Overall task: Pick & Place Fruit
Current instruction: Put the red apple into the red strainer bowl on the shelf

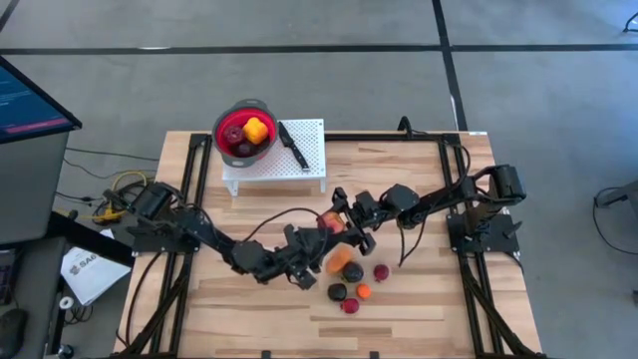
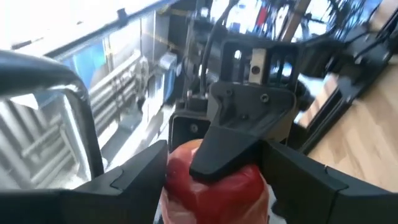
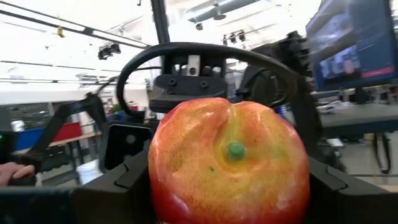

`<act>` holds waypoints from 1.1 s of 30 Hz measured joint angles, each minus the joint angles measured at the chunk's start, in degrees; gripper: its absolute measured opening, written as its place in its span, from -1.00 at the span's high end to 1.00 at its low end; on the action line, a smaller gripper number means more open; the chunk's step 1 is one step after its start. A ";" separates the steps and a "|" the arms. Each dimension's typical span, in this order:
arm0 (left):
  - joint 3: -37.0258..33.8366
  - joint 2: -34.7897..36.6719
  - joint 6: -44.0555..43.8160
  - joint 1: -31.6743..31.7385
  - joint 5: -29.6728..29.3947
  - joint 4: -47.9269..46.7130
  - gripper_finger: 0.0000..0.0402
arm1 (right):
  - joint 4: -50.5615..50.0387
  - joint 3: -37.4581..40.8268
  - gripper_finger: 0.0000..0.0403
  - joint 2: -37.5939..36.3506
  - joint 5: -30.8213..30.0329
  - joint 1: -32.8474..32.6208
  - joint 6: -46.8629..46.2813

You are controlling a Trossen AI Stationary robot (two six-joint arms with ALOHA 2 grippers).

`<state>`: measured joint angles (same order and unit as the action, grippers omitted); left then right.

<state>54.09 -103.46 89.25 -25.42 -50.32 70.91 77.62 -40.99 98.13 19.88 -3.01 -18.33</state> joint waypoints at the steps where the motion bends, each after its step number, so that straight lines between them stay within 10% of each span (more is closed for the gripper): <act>1: 0.04 0.00 0.02 0.22 -0.79 0.04 -0.30 | 0.00 0.00 -0.22 -0.02 -0.31 0.04 0.00; 15: 0.24 1.37 0.65 0.93 -5.86 0.21 -0.74 | -0.14 -0.13 -0.22 -0.02 -0.55 0.02 0.41; 33: 0.17 0.98 -11.59 1.36 -3.48 -0.50 -0.29 | 0.22 0.00 -0.22 -0.09 -0.40 0.00 0.05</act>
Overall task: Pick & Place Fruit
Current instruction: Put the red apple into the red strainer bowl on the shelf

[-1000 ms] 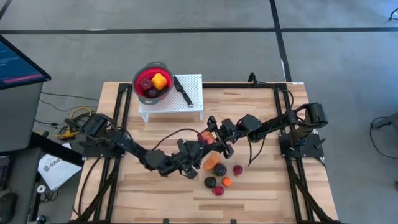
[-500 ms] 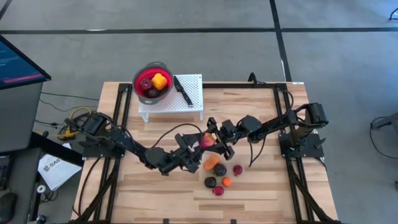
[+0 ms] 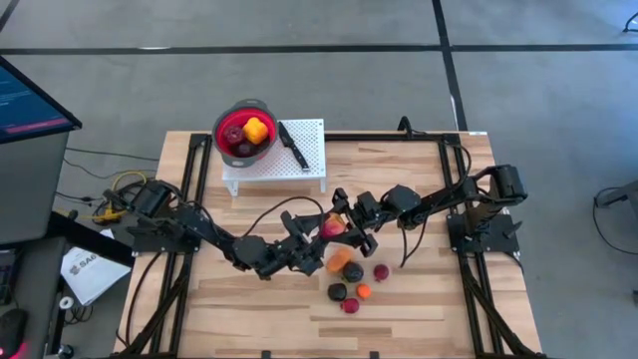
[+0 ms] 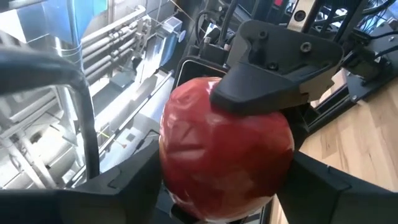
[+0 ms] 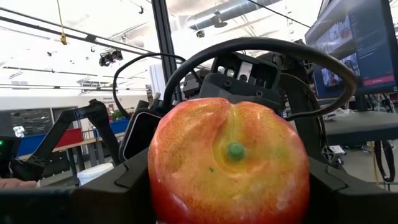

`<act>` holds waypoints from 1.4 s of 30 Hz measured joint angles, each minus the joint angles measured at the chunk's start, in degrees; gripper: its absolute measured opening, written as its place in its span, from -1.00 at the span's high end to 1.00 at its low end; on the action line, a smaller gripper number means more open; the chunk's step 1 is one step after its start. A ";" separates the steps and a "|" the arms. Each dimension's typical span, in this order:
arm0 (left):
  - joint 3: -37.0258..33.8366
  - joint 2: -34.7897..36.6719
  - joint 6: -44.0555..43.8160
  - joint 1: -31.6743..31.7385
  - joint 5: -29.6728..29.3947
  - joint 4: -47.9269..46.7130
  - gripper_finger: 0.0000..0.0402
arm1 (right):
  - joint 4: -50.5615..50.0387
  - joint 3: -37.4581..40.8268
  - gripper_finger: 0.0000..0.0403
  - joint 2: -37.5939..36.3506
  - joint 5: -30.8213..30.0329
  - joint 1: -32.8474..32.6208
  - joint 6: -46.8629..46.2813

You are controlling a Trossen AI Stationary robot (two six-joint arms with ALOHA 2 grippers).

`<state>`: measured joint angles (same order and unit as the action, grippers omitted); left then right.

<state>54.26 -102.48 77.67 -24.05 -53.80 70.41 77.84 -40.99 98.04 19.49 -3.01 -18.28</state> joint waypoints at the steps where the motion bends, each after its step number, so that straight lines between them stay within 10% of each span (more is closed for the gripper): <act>1: 0.00 0.00 0.33 0.00 0.16 0.00 -0.31 | 0.00 0.00 -0.22 0.00 -0.02 0.00 0.03; 16: 0.09 0.16 5.89 0.37 5.84 -0.46 -0.67 | -1.08 0.00 -0.22 0.22 -1.99 0.04 0.06; 33: 0.13 0.00 0.03 0.33 1.67 -0.88 -0.24 | -0.86 0.00 -0.22 0.26 -1.78 0.80 -1.08; 42: 0.38 0.33 -8.65 -0.25 -4.15 0.39 -0.26 | -14.77 0.20 -0.54 -3.22 21.04 9.46 -4.39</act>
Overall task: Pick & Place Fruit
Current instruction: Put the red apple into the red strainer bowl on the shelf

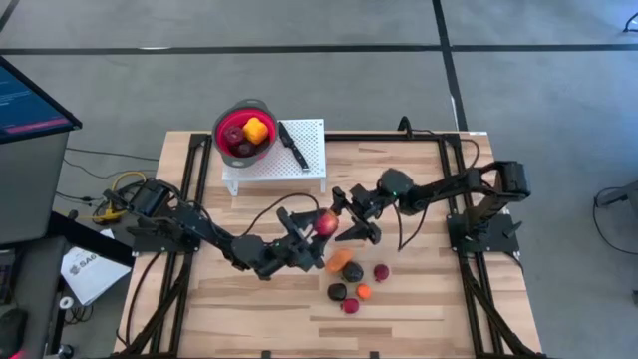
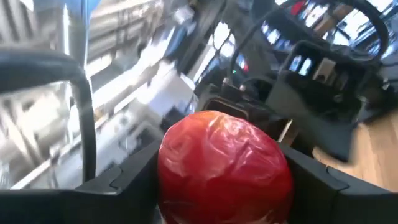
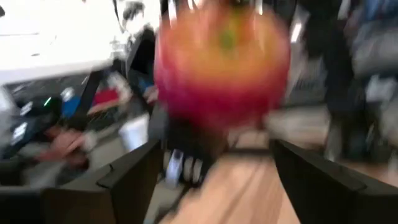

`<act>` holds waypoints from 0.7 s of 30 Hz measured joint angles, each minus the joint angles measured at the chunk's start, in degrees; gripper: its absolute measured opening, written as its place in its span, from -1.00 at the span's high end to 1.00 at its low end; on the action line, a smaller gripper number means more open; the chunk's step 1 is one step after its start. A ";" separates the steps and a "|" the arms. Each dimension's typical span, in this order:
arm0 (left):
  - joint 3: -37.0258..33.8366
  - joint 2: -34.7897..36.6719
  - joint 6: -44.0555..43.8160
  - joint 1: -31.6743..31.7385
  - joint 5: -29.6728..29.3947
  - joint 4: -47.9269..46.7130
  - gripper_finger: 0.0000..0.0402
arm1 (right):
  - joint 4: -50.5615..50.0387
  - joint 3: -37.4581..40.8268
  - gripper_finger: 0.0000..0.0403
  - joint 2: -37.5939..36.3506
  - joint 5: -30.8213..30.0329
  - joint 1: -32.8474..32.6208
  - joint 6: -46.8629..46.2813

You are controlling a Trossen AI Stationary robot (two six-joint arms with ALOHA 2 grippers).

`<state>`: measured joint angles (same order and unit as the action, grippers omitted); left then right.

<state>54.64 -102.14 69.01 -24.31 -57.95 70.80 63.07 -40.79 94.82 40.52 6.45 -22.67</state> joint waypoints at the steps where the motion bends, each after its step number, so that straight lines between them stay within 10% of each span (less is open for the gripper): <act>1: -0.07 -0.12 -1.38 -0.04 -2.18 -0.52 -0.26 | -4.15 0.02 -0.58 -1.03 2.02 1.12 0.16; 6: -0.16 -0.21 -10.00 -1.02 -8.90 -2.33 -0.26 | -29.25 -0.03 -0.72 -6.77 2.46 4.50 9.35; 14: -5.19 5.35 -39.77 -2.83 -11.81 -10.18 -0.26 | -52.45 -0.04 -0.71 -13.78 -16.95 2.41 15.19; 21: -9.56 24.97 -96.37 5.08 26.03 -52.32 -0.26 | -54.17 -0.09 -0.61 -14.64 -26.55 -4.75 15.54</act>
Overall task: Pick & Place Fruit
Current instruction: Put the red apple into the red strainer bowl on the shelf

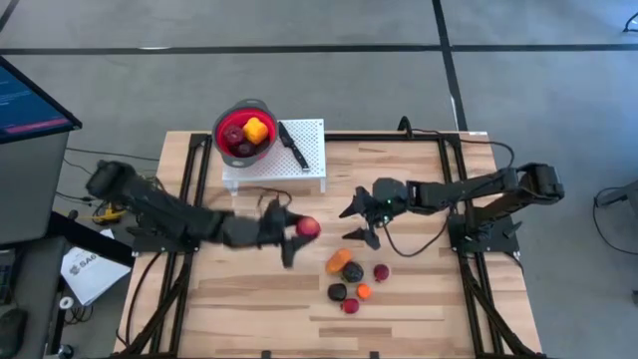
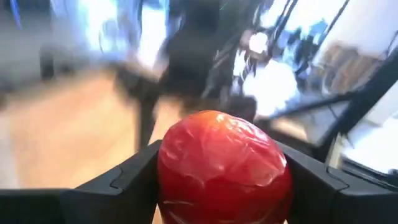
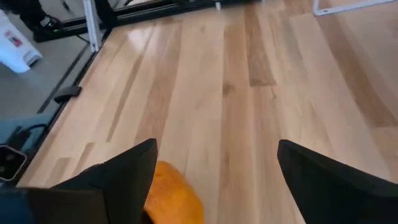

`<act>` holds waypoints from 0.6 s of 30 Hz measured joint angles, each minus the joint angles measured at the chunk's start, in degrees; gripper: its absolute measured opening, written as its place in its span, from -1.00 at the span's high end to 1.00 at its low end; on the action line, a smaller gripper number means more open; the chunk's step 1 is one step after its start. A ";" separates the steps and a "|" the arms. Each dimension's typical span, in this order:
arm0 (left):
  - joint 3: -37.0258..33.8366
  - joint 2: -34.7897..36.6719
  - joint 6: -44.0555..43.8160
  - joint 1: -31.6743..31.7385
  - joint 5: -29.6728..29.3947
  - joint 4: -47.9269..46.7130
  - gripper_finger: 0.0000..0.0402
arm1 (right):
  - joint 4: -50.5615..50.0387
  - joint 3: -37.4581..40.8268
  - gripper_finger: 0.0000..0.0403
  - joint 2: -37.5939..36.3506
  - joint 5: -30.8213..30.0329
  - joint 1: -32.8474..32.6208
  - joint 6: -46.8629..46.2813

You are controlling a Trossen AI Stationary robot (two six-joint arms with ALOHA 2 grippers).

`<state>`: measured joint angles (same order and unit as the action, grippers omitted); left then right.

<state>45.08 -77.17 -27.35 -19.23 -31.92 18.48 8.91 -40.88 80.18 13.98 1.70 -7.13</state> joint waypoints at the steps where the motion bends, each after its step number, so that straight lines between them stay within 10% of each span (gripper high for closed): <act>1: -0.11 1.96 -3.70 1.56 2.86 -6.61 -0.26 | 0.11 0.00 -0.60 0.00 -0.69 -0.94 0.20; 8: 9.57 11.84 -15.03 14.00 17.86 -53.14 -0.26 | 0.38 0.00 -0.57 0.00 -5.20 -5.17 0.71; 18: 48.05 3.36 -2.19 33.47 22.47 -93.54 -0.26 | 1.19 0.00 -0.57 0.03 -5.38 -3.65 1.55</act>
<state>93.13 -73.81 -29.54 14.24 -9.45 -75.06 10.09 -40.88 80.22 8.59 -1.95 -5.58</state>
